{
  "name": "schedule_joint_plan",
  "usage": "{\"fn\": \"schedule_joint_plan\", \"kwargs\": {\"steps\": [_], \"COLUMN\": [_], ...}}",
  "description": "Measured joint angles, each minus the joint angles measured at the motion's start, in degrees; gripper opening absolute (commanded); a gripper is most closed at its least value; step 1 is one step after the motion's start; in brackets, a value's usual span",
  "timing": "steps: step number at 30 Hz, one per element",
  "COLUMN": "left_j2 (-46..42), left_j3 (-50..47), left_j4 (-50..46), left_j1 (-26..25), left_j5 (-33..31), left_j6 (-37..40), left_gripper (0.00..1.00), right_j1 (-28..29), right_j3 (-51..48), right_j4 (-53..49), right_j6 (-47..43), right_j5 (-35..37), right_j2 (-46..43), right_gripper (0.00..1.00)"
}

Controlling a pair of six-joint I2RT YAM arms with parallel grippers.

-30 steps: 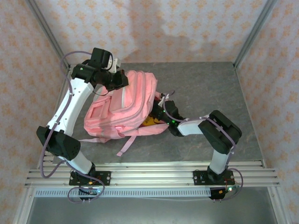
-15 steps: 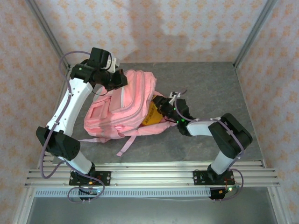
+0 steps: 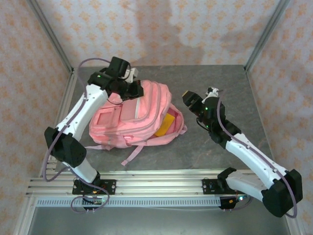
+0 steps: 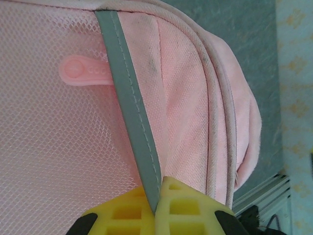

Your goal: Pack books, pencil case, and school supplies into a backpack

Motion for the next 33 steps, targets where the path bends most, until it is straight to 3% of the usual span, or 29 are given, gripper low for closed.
{"fn": "schedule_joint_plan", "kwargs": {"steps": [5, 10, 12, 16, 20, 23, 26, 29, 33], "left_j2": [5.18, 8.57, 8.13, 1.51, -12.57, -23.37, -29.44, -30.84, -30.53], "left_j3": [-1.62, -3.3, -3.8, -7.48, -15.39, -23.19, -30.67, -35.71, -37.55], "left_j4": [1.07, 1.92, 2.23, 2.82, 2.82, 3.08, 2.73, 2.12, 1.84], "left_j1": [-6.45, -8.94, -8.87, -8.87, -8.33, -6.62, -6.14, -6.14, -6.27], "left_j5": [-2.62, -3.19, -3.85, -8.39, -14.43, -17.18, -18.53, -19.19, -19.56], "left_j6": [0.76, 0.87, 0.61, 0.17, -3.06, -6.95, -9.46, -10.08, -8.59], "left_gripper": [0.01, 0.31, 0.37, 0.39, 0.39, 0.41, 0.42, 0.43, 0.44], "right_j1": [-1.09, -2.43, -2.56, -2.56, -1.9, 1.57, 8.92, 15.93, 21.03], "right_j3": [0.76, 2.67, 3.34, 4.79, 6.73, 6.95, 3.96, -2.1, -7.5], "right_j4": [-8.76, -13.42, -14.25, -15.63, -17.07, -17.64, -17.07, -14.73, -13.49], "right_j6": [-4.52, -6.73, -7.23, -8.68, -10.1, -11.67, -13.7, -14.64, -15.28], "right_j5": [-0.42, -4.22, -5.86, -9.6, -11.54, -10.36, -7.04, -4.79, -1.53], "right_j2": [2.71, 10.38, 12.74, 15.41, 15.76, 14.78, 10.54, 4.37, 1.7], "right_gripper": [0.62, 0.63, 0.63, 0.63, 0.62, 0.62, 0.57, 0.56, 0.54]}}
